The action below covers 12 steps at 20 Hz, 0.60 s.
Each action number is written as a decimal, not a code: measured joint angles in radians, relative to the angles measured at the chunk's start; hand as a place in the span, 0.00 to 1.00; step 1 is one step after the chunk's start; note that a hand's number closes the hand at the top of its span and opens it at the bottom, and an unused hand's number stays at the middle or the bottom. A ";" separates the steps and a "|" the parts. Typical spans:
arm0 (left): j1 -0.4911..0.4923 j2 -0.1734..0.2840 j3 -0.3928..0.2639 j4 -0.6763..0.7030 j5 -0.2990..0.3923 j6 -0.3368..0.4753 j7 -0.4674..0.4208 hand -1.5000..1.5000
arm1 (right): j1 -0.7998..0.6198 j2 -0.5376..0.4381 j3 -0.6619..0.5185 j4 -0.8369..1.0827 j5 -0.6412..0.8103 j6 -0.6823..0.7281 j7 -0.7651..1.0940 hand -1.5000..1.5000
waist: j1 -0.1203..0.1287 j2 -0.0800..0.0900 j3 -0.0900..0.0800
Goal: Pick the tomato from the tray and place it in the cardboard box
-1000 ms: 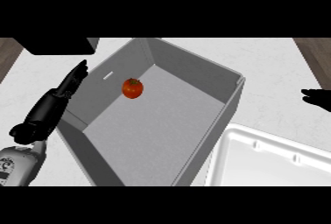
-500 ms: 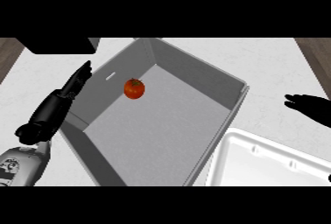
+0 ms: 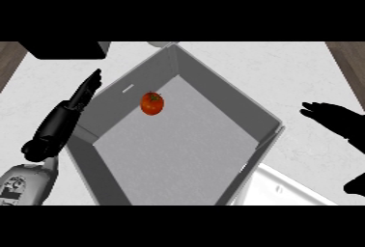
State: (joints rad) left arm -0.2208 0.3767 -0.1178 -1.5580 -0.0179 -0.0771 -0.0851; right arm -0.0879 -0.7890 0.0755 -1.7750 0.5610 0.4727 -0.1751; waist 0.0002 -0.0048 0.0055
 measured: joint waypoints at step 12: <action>-0.005 -0.041 0.059 -0.002 -0.029 -0.069 0.030 0.50 | -0.043 0.124 0.012 0.141 0.179 -0.022 -0.087 0.00 | 0.001 0.003 -0.003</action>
State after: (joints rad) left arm -0.2260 0.3358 -0.0588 -1.5602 -0.0464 -0.1465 -0.0552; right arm -0.1309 -0.6648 0.0871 -1.6342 0.7395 0.4511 -0.2624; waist 0.0009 -0.0021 0.0028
